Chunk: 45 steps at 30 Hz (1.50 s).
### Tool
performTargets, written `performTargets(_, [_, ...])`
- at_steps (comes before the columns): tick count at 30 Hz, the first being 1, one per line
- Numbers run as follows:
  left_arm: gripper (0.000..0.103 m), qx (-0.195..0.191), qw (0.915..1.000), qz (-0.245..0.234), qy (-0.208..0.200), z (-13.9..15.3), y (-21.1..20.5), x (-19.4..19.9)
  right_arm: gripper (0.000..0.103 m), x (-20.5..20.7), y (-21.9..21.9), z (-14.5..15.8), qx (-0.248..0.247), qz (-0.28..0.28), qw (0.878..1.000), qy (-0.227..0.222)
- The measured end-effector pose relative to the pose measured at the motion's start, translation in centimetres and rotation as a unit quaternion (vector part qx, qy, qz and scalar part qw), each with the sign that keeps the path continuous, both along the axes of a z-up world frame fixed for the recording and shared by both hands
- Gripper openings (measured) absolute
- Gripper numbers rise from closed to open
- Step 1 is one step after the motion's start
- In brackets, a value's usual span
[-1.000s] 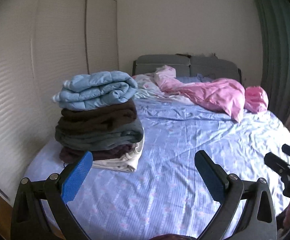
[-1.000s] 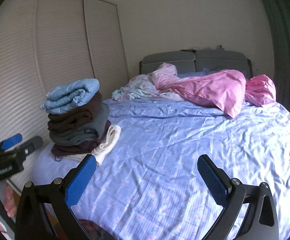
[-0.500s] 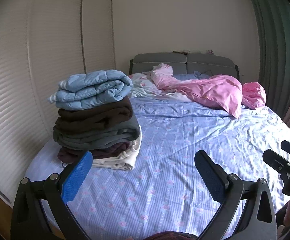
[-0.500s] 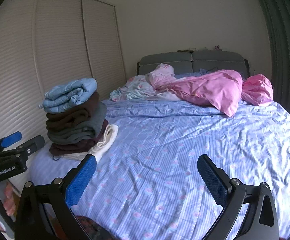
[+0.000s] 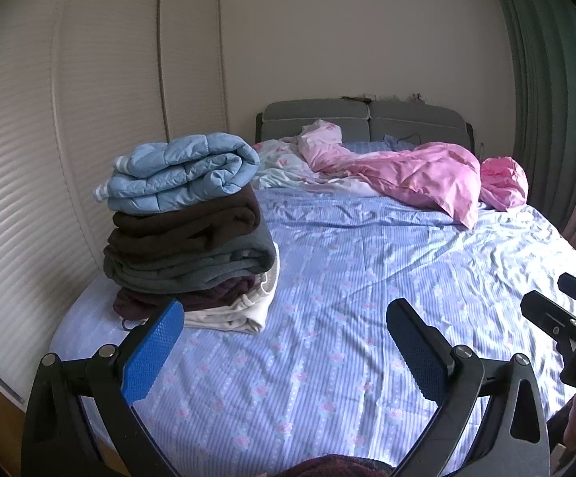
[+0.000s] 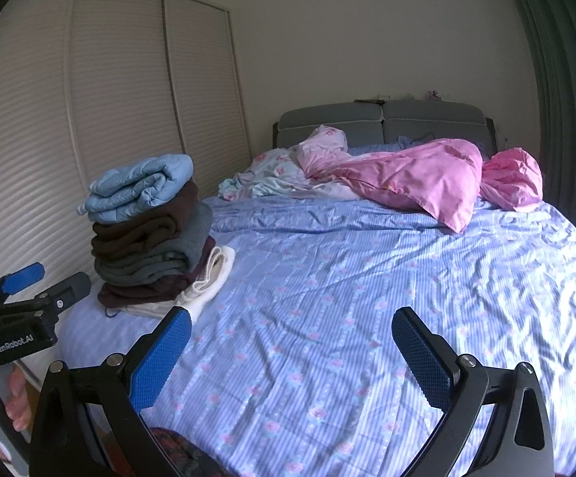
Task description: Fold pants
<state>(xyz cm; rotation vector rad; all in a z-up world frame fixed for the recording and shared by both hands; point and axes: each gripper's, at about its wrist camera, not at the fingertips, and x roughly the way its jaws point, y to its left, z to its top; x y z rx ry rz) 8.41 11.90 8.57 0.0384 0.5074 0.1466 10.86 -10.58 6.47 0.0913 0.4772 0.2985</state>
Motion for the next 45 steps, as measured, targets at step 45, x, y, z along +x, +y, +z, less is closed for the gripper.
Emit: performTargets(45, [0.103,0.000,1.0000,-0.003,0.002,-0.20,-0.42,-0.11,0.102,-0.12,0.01,-0.11,0.001,-0.002,1.000,-0.003])
